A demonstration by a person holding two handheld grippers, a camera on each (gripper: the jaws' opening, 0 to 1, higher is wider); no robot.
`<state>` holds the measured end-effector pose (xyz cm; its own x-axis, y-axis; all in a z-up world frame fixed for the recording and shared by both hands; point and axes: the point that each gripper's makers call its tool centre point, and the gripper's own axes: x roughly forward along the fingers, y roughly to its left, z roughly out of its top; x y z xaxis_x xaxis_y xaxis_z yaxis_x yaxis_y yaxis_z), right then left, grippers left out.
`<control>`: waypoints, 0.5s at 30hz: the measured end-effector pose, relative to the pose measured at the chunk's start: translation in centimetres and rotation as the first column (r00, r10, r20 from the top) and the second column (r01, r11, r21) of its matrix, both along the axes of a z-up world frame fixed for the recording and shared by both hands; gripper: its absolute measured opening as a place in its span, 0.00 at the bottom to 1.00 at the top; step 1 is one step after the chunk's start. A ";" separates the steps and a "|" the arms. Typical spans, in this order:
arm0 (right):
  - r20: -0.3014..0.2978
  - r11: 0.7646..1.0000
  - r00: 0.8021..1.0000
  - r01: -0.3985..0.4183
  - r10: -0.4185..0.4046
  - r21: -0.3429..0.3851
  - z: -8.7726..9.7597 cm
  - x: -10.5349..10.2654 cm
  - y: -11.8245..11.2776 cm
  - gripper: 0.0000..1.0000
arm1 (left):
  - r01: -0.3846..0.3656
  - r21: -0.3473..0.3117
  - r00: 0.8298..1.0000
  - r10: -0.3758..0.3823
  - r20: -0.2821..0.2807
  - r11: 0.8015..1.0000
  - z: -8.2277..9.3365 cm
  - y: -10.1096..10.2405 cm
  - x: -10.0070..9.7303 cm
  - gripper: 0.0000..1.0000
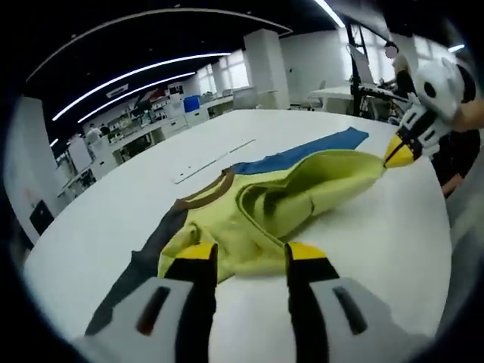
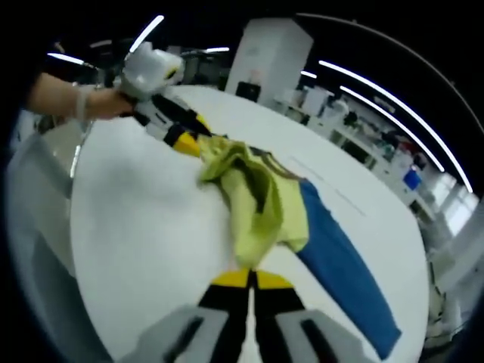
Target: Fold the garment on the visible template until the final outline fits inside the template.
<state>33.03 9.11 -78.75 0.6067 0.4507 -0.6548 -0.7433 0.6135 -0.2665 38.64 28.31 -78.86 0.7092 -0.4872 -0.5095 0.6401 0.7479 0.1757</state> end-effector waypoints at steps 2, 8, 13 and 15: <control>0.001 1.000 1.000 0.000 0.000 0.000 0.0 0.0 0.0 0.00 | 0.012 0.028 1.000 -0.012 -0.004 1.000 -0.8 -0.5 -0.5 0.30; 0.003 1.000 1.000 0.003 -0.003 0.001 0.0 0.1 -0.1 0.00 | 0.033 0.124 0.999 -0.032 -0.015 0.992 -3.3 -1.5 -0.6 0.27; 0.003 1.000 1.000 0.003 -0.003 0.001 0.0 0.1 -0.1 0.00 | 0.047 0.238 0.997 -0.059 0.046 0.970 -4.3 -1.6 0.3 0.25; -0.001 1.000 1.000 0.005 -0.005 0.003 -0.1 0.0 -0.2 0.00 | 0.038 0.238 0.997 -0.053 0.057 0.971 -4.2 -1.7 0.6 0.24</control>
